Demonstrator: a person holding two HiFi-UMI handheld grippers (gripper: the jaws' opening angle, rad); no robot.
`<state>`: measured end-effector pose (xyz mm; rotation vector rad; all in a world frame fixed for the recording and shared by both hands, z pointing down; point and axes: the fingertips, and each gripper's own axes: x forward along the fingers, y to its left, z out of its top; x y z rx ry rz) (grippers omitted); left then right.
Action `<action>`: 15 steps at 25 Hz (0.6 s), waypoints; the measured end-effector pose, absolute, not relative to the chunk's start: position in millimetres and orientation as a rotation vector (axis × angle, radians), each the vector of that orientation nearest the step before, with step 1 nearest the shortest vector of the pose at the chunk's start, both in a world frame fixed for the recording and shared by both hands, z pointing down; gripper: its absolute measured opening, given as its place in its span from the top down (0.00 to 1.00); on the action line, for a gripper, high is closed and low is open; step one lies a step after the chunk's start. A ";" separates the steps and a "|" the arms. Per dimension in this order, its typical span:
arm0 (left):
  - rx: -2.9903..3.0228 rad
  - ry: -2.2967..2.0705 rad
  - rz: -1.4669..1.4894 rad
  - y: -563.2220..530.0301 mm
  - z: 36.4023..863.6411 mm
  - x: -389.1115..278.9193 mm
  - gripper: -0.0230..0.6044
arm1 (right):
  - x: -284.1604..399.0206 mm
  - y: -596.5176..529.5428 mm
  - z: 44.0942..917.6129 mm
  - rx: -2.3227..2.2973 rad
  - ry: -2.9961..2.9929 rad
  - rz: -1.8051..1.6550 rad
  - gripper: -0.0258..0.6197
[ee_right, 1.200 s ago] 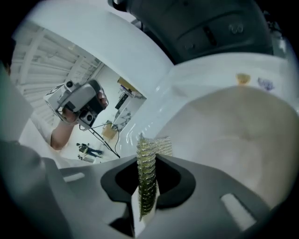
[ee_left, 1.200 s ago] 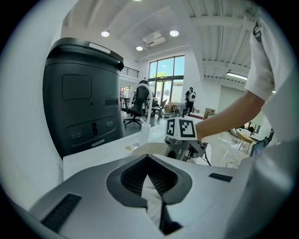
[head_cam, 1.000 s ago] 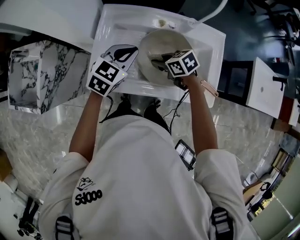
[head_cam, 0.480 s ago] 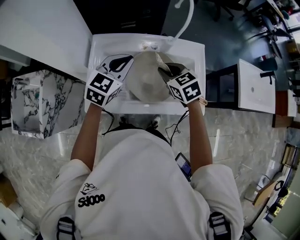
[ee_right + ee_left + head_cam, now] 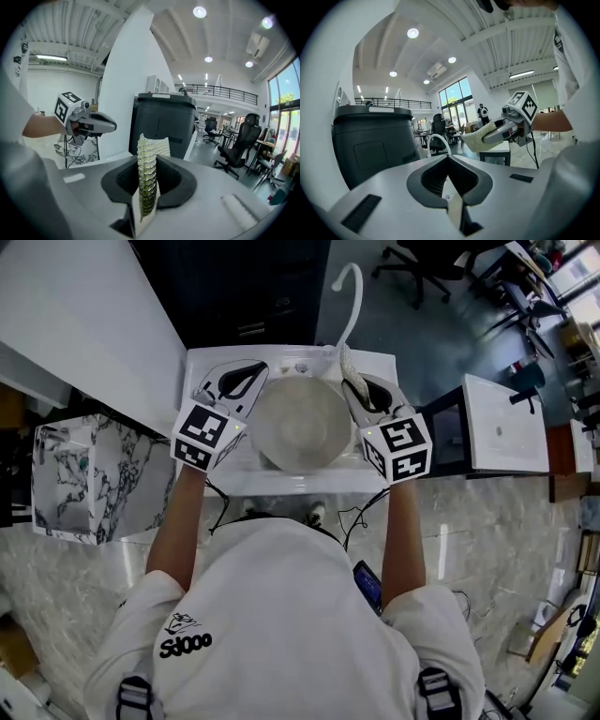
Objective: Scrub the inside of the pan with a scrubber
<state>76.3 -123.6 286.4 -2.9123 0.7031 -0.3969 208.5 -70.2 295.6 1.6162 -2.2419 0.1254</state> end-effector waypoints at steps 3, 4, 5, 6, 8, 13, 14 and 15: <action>-2.889 0.703 -0.344 -124.0 268.6 77.4 0.95 | 215.9 -63.2 271.7 1.671 -2.229 0.044 0.85; -2.883 0.703 -0.327 -123.5 263.3 78.3 0.95 | 218.3 -60.4 264.5 1.686 -2.223 0.016 0.85; -2.878 0.701 -0.312 -122.6 258.7 79.3 0.95 | 220.6 -57.5 257.7 1.700 -2.215 -0.012 0.85; -2.872 0.697 -0.298 -121.4 254.5 80.5 0.95 | 223.0 -54.4 251.3 1.714 -2.204 -0.041 0.85; -2.854 0.690 -0.286 -119.2 248.5 82.3 0.95 | 228.0 -47.9 239.3 1.743 -2.178 -0.094 0.85; -2.821 0.673 -0.276 -114.4 237.5 82.6 0.95 | 229.7 -31.6 216.9 1.789 -2.149 -0.184 0.85; -2.820 0.669 -0.263 -112.3 233.4 83.6 0.95 | 227.8 -28.1 214.4 1.788 -2.151 -0.199 0.85; -2.818 0.665 -0.251 -110.3 229.6 84.5 0.95 | 225.6 -25.1 212.4 1.784 -2.153 -0.212 0.85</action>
